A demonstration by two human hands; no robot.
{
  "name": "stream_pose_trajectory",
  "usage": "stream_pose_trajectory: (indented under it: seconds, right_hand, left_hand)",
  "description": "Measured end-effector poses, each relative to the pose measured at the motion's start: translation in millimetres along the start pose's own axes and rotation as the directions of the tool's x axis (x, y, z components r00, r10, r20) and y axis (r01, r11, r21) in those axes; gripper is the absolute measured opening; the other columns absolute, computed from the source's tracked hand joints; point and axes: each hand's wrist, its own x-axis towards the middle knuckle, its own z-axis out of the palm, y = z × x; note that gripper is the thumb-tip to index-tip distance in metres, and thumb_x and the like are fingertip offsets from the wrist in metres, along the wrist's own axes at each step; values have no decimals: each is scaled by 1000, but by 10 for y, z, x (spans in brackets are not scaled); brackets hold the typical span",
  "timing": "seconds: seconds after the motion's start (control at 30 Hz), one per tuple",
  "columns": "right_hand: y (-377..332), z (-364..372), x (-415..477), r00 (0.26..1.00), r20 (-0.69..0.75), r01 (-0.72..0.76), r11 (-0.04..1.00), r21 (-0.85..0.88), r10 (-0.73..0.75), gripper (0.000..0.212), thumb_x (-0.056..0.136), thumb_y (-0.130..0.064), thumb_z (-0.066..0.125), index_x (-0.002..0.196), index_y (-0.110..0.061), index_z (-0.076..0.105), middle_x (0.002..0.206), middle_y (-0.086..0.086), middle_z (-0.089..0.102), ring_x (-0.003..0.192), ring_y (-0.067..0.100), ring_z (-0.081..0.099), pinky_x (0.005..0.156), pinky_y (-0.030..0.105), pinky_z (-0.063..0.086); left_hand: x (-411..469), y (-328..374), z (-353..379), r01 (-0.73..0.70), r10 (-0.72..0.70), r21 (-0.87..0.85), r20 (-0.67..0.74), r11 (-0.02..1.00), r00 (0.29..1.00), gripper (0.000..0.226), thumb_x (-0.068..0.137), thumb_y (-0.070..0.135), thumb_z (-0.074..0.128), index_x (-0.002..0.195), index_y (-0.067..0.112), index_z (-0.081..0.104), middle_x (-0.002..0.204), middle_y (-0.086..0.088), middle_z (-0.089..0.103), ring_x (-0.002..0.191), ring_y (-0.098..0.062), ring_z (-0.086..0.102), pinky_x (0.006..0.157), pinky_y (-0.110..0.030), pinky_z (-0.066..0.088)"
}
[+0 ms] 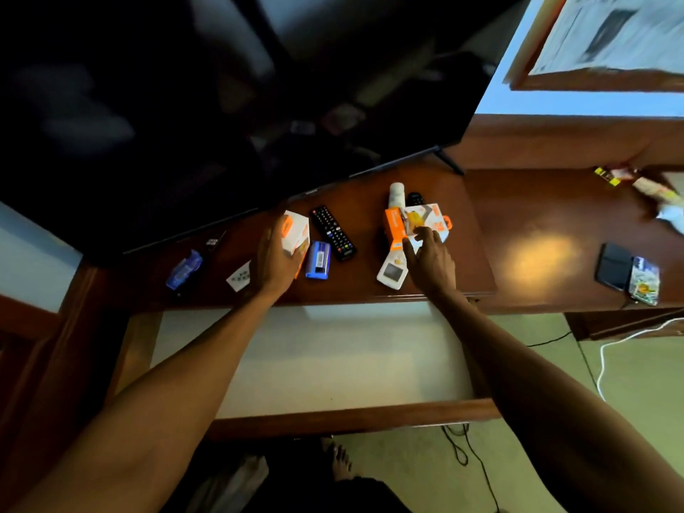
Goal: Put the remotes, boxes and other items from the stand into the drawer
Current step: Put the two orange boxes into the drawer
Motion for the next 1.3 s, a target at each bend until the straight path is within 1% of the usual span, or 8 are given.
stream_pose_trajectory:
  seconds: [0.17,0.33,0.47,0.63,0.8,1.0,1.17,1.3]
  right_hand:
    - [282,-21,367,944,-45,-321,941,103,327,49,91,-35,57,126,-4,45,130,23,49,121,41,48,92,47,43]
    - [531,-60,638,869,108,-495,849,184,483,73,92,-45,56,144,-2,28,144,29,38,134,44,37,107,48,33]
    - [538,-98,793,896,196,-439,865,243,399,90,86,-50,64,152,-10,19,149,24,37,137,41,37,108,48,35]
    - [656,-26,902,892,292,-421,870,254,346,94,79,-55,70,150,-14,26,143,16,50,125,36,53,97,48,50]
    - [778,-66,903,908,307,-396,823,408,284,77,79,-43,76,142,-16,41,132,10,60,105,27,65,81,50,59]
    - [814,-97,986,915,290,-398,749,530,282,78,74,-31,83,141,-17,45,134,9,59,112,28,63,84,55,58]
    - [744,-166,1050,958,204,-283,743,606,199,67,71,-16,85,129,-21,53,125,3,61,108,21,63,81,46,61]
    - [549,-287,1079,982,160,-180,773,608,103,62,71,-12,84,127,-19,58,122,-2,64,103,19,66,76,37,61]
  left_hand:
    - [395,241,-63,-220,218,-65,-36,973,975,67,81,21,72,141,12,43,138,-13,51,127,-27,49,105,-32,39]
    - [754,674,8,-340,366,-175,147,924,919,81,83,14,72,150,23,27,152,-4,40,137,-16,41,110,-33,39]
    - [890,949,226,-316,367,-217,266,924,891,83,86,18,72,150,38,23,151,-3,37,134,-13,43,96,-31,51]
    - [860,1079,475,-293,337,-194,255,936,906,65,89,24,68,146,28,36,140,-8,45,118,-19,56,71,-18,56]
    - [818,1195,632,-224,249,-128,231,966,941,63,88,32,68,144,26,40,138,-6,48,118,-19,56,74,-30,59]
    - [746,1311,649,-181,200,-108,206,978,958,65,90,29,67,147,26,36,142,-6,44,123,-20,53,73,-24,56]
    - [663,1317,446,-141,154,-96,145,985,977,67,88,29,69,147,30,37,140,-4,46,123,-20,53,85,-39,59]
    - [574,1268,235,-132,143,-98,121,987,982,66,88,31,68,146,30,37,141,-3,46,124,-20,52,87,-40,58]
